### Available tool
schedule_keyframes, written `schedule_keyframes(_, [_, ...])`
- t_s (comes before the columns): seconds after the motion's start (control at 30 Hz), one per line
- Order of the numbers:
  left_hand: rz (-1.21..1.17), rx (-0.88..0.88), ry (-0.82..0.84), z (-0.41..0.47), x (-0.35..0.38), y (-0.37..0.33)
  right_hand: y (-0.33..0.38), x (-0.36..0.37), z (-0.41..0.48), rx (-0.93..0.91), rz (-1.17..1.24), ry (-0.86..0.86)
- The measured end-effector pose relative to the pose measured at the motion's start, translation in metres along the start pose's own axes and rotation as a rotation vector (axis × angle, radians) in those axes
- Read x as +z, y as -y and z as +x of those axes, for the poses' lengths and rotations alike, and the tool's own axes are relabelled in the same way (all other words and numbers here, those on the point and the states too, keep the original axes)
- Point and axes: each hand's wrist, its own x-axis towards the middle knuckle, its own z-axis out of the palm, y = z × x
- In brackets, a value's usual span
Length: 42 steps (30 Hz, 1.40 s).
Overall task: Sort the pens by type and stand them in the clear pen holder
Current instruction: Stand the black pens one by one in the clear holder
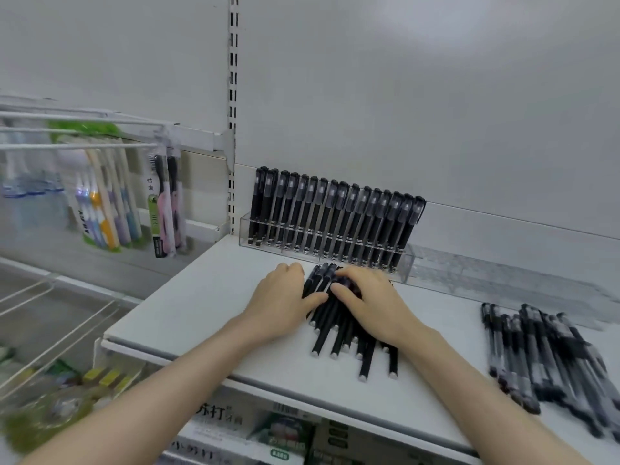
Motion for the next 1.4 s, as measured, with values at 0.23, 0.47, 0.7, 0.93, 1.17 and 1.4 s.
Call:
schedule_keyframes(0.23, [-0.117,-0.096,0.124,0.018,-0.012,-0.003,-0.003,-0.001,-0.001,0.003,0.002,0.028])
schedule_keyframes(0.47, [-0.496,-0.036,0.061,0.003,-0.028,0.012,0.01,-0.016,-0.003,0.014,0.221,-0.062])
schedule_keyframes(0.7, [-0.904,0.146,0.038,-0.009,-0.054,0.019,0.061,-0.037,0.024,-0.022,0.912,-0.209])
schedule_keyframes(0.93, [-0.802,0.095,-0.126,0.033,-0.066,0.061,0.086,-0.027,0.073,-0.049,0.886,-0.415])
schedule_keyframes(1.17, [-0.796,0.207,-0.252,0.077,-0.061,0.101,0.101,-0.015,0.119,-0.029,0.587,-0.68])
schedule_keyframes(1.4, [-0.881,0.337,-0.336,0.089,-0.046,0.116,0.109,0.0,0.137,0.014,0.516,-0.697])
